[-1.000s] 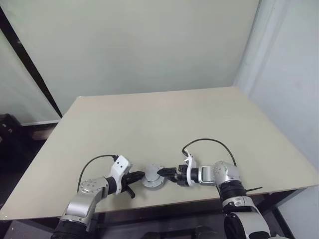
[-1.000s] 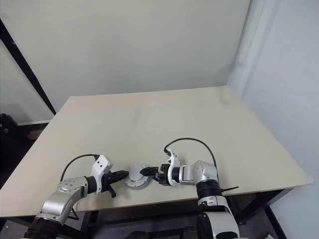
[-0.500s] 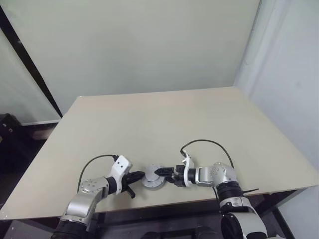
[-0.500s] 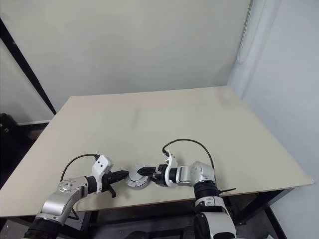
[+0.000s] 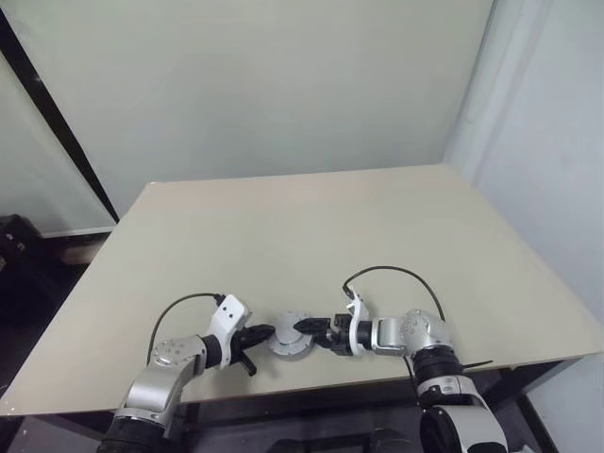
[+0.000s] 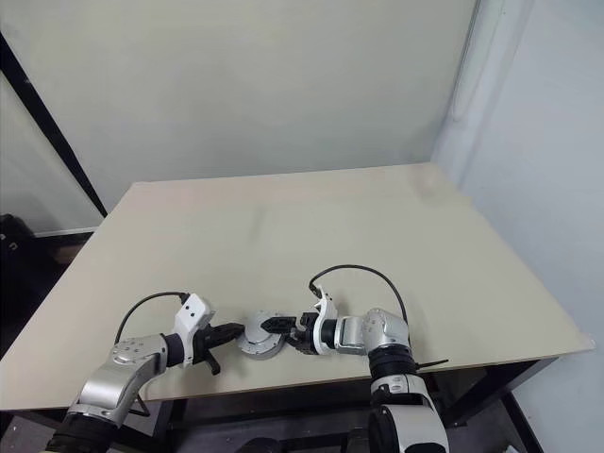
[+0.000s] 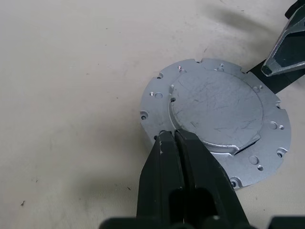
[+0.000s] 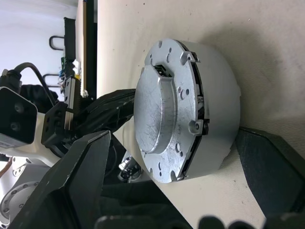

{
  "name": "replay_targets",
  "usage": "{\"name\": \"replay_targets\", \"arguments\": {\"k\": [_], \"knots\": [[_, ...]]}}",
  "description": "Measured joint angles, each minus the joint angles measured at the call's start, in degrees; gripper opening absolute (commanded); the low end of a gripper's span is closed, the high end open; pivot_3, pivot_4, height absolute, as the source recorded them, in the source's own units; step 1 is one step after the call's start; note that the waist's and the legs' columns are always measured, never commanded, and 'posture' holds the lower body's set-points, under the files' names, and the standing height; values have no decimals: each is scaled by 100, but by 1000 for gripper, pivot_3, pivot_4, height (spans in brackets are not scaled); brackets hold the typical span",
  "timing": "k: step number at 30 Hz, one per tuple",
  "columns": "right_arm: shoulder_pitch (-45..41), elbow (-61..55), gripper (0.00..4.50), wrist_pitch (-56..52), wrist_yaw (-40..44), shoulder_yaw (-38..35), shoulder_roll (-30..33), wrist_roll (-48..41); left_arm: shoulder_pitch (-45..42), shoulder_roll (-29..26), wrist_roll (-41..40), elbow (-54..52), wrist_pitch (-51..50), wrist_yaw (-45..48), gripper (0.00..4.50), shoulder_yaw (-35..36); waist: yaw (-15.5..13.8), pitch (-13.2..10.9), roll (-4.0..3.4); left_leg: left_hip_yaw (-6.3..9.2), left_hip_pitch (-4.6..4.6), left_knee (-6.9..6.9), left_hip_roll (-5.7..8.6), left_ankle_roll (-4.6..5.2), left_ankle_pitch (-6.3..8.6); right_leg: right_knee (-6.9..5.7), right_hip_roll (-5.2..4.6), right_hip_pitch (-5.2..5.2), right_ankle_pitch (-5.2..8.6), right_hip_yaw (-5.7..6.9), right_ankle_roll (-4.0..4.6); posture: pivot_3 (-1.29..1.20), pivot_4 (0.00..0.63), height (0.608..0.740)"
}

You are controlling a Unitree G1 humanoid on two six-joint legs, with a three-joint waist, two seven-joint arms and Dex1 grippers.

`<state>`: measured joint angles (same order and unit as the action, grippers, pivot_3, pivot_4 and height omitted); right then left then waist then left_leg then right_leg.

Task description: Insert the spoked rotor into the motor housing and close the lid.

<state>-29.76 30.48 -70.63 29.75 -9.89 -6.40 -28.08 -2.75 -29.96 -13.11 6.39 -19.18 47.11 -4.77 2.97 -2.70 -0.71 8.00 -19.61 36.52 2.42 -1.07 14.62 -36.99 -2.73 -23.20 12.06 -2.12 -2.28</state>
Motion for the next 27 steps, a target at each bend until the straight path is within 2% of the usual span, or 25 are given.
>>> {"name": "replay_targets", "arguments": {"k": [2, 6, 9, 21, 24, 27], "knots": [[38, 4, 3607, 16, -63, -4, -1, 1, -6, 0, 5, 0, 1, 1, 0, -5, -2, 0, 0, 0, -1, 0, 0, 0, 0, 0, 0, -2, 1, 0, 2, 0, 0, 740], [121, 16, 2090, -14, -88, -28, 14, -23, -5, -4, 41, 15, 4, -17, 0, -12, 0, -1, -1, -2, -3, 0, 0, 0, 0, 0, 0, -3, 1, -1, 2, 0, 0, 740], [125, -8, 1333, -40, -66, -38, 34, -112, 8, -12, 84, 65, 7, -25, 0, 47, 2, -1, -2, -3, -1, 0, -3, 0, 0, 0, 0, -2, 3, 0, 4, 0, 0, 740], [147, -79, 1246, -39, -59, 34, 22, -142, 7, 11, 115, 93, 2, -35, 0, 92, 22, 0, -7, -10, 0, -5, -6, 0, 0, 1, 0, -5, 4, -2, 7, 0, 0, 740], [158, -82, 1246, -35, -58, 33, 19, -155, -14, 34, 101, 92, -109, -39, 588, 143, 24, -1, -6, -11, 0, -4, -6, 0, 0, 1, 0, -6, 5, -1, 7, 0, 0, 740], [173, -82, 1246, -34, -44, 31, 6, -168, -40, 38, 47, 92, -305, -39, 1536, 293, 37, -1, -6, -15, -2, -9, -7, 0, 0, 2, 0, -9, 5, -3, 6, 0, 0, 740]]}}
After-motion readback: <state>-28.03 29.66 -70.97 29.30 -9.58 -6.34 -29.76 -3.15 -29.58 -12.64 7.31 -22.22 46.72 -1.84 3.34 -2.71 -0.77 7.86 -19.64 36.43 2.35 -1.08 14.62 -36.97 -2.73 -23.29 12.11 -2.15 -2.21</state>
